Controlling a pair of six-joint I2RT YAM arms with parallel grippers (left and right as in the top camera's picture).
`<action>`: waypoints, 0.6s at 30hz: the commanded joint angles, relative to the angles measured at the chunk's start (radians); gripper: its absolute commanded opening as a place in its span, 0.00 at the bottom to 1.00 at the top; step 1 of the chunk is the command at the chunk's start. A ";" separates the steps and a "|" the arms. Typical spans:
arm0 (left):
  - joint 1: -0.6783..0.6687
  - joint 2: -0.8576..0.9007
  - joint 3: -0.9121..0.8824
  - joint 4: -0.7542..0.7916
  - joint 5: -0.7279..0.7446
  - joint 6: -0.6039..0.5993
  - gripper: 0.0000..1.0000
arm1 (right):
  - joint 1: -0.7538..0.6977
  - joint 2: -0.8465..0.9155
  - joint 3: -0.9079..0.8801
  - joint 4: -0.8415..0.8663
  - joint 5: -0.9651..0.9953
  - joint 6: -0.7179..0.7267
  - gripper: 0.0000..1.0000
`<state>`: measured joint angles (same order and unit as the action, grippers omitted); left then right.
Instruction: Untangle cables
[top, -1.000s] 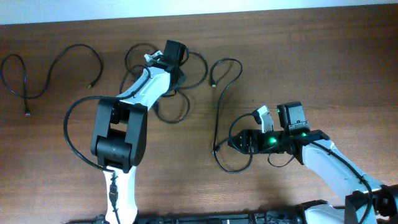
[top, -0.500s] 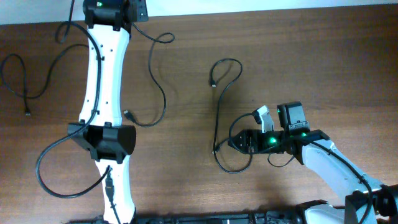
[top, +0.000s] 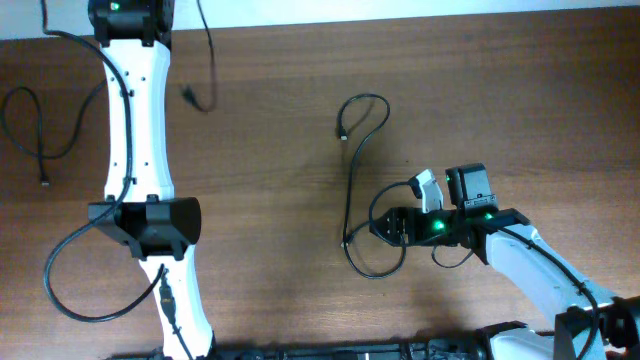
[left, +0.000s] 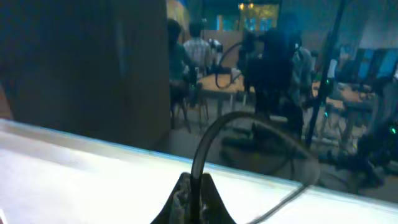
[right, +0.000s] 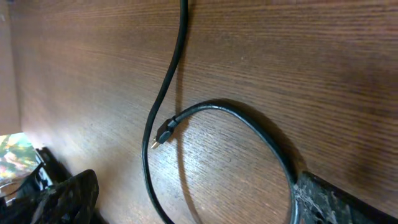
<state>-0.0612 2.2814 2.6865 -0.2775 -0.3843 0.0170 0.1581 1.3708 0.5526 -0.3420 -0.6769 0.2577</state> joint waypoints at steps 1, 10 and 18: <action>-0.001 -0.008 0.009 -0.232 0.023 -0.151 0.00 | 0.005 -0.001 0.000 0.002 0.013 -0.014 0.99; -0.002 -0.006 -0.272 -0.724 0.317 -0.333 0.00 | 0.005 -0.001 0.000 0.000 0.012 -0.014 0.99; -0.002 -0.006 -0.313 -0.834 1.139 0.387 0.00 | 0.005 -0.001 0.000 -0.002 0.012 -0.014 0.99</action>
<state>-0.0650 2.2822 2.3783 -1.0637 0.3496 0.1001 0.1581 1.3708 0.5526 -0.3408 -0.6697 0.2573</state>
